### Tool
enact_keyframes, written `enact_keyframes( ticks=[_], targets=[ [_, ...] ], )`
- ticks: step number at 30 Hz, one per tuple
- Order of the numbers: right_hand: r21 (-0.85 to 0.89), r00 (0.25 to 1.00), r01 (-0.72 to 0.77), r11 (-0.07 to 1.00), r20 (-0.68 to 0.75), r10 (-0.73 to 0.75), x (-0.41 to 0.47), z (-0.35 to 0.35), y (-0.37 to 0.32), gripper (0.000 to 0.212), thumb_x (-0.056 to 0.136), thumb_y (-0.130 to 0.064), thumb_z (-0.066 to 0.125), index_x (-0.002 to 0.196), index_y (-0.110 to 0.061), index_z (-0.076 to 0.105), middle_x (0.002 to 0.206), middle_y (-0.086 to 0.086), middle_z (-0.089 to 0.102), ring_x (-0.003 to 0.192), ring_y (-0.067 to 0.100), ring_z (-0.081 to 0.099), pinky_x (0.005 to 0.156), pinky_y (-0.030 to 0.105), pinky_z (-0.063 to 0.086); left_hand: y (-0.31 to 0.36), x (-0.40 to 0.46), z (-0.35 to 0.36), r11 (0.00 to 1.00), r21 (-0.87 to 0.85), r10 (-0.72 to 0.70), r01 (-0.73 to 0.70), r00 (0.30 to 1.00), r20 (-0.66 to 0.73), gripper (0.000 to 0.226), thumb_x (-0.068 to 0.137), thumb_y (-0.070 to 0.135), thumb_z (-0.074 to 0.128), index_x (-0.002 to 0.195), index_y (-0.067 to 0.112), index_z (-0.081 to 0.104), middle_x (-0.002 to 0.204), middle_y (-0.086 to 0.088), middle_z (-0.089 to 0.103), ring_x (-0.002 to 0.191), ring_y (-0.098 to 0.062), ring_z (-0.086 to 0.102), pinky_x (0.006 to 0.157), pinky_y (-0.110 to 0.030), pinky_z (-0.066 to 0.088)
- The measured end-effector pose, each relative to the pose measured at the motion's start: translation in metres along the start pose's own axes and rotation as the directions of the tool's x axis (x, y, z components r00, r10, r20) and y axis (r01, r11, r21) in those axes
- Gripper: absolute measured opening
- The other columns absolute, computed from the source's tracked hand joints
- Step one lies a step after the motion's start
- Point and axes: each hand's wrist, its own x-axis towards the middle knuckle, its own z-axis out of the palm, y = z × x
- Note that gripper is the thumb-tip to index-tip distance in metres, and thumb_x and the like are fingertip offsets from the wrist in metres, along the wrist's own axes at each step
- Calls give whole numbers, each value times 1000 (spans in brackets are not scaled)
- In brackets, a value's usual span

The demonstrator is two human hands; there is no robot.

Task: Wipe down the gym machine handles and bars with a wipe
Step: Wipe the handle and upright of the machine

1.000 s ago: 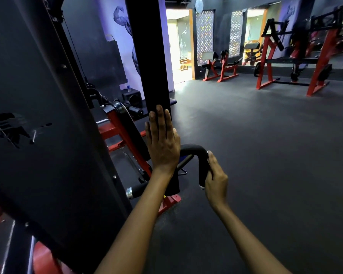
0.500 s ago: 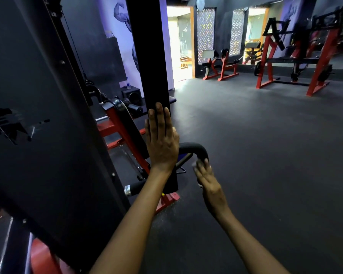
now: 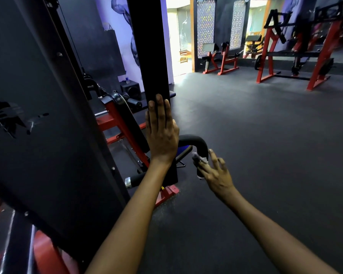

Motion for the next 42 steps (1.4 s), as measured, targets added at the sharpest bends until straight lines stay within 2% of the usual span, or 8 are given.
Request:
enact_keyframes(
  ticks=[5, 10, 14, 18, 24, 33, 38, 42],
  targets=[
    [218, 967, -148, 965, 237, 95, -3, 5, -24, 46, 56, 7, 80, 99, -8, 73, 100, 0, 70, 75, 26, 47, 50, 29, 46, -10, -10, 4, 999, 51, 9, -11, 999, 43, 93, 90, 5, 55, 152, 13, -15, 159, -1, -24, 148, -20, -14, 122, -37, 4],
    [294, 891, -124, 948, 453, -24, -53, 6, 2, 55, 59, 2, 77, 98, -37, 70, 111, -15, 66, 93, 15, 47, 69, 23, 35, -6, -7, 0, 999, -45, 24, -23, 999, 23, 96, 88, 4, 58, 152, 14, -13, 160, -1, -22, 149, -19, -12, 122, -36, 4],
    [498, 779, -621, 605, 306, 548, -37, -12, 18, 49, 84, 11, 52, 112, -26, 66, 123, 3, 62, 130, 36, 40, 94, 33, 33, -8, -7, 2, 999, -33, 16, -14, 999, 35, 94, 89, 4, 55, 153, 15, -13, 160, 1, -22, 149, -18, -12, 122, -36, 3],
    [765, 654, -562, 314, 179, 735, 63, -47, 23, 43, 89, 12, 48, 128, -6, 55, 131, 4, 53, 123, 5, 44, 97, 5, 34, -6, -7, 1, 999, -38, 5, -4, 999, 52, 89, 92, 6, 51, 153, 16, -13, 160, 2, -22, 149, -17, -12, 122, -36, 2],
    [765, 779, -446, 465, 76, 622, 64, -42, -19, 55, 82, 17, 49, 130, -9, 56, 131, -5, 54, 122, 0, 48, 105, 17, 36, -7, -9, 1, 1000, -31, 4, -1, 997, 71, 92, 91, 8, 54, 152, 16, -14, 159, 2, -23, 148, -17, -13, 122, -36, 2],
    [621, 301, -774, -124, 533, 791, 19, -19, -19, 35, 94, -2, 47, 125, -12, 60, 121, 3, 62, 105, 8, 55, 71, 5, 41, -9, -8, 1, 999, -44, 12, -9, 998, 69, 87, 92, 9, 49, 153, 15, -13, 160, 1, -22, 149, -18, -12, 122, -37, 5],
    [768, 713, -545, 335, 214, 668, 69, -47, -24, 53, 86, 14, 44, 133, -10, 52, 135, -2, 51, 126, 4, 44, 108, 13, 29, -7, -9, -1, 999, -49, -1, 6, 995, 99, 86, 94, 10, 48, 152, 16, -15, 159, 2, -24, 148, -17, -13, 122, -37, 3],
    [631, 487, -771, 82, 502, 715, 15, -28, -34, 42, 94, 3, 41, 131, -14, 55, 113, 4, 65, 96, 12, 60, 76, 3, 41, -8, -8, -4, 998, -71, 7, 0, 994, 106, 81, 96, 13, 43, 152, 16, -15, 159, 2, -24, 148, -17, -14, 122, -36, 3]
  ],
)
